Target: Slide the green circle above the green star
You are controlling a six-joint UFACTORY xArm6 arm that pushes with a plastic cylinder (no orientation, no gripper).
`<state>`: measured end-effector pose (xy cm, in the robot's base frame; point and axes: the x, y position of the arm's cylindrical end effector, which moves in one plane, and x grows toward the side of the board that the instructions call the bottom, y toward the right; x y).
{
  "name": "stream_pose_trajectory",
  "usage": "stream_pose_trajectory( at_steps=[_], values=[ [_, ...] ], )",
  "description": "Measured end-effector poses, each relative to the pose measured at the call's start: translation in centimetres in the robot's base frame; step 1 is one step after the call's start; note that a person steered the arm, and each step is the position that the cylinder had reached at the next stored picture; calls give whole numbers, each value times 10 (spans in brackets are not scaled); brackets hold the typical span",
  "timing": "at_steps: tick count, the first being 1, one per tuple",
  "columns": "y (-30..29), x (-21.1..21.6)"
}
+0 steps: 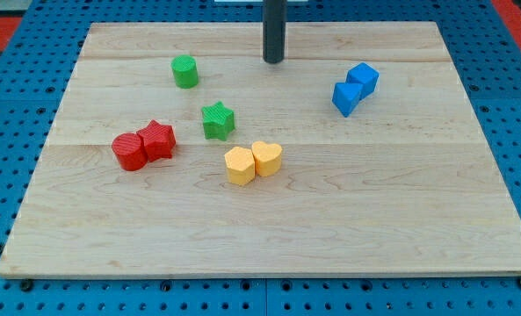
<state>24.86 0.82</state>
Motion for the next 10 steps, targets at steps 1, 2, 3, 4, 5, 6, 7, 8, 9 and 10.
stream_pose_trajectory(
  at_steps=[1, 2, 3, 4, 5, 6, 7, 8, 9, 10],
  values=[
    [-87, -10],
    [-127, -10],
    [-145, 4],
    [-167, 23],
    [-122, 40],
    [-98, 66],
    [-100, 80],
    [-101, 59],
    [-92, 57],
    [-152, 56]
  ],
)
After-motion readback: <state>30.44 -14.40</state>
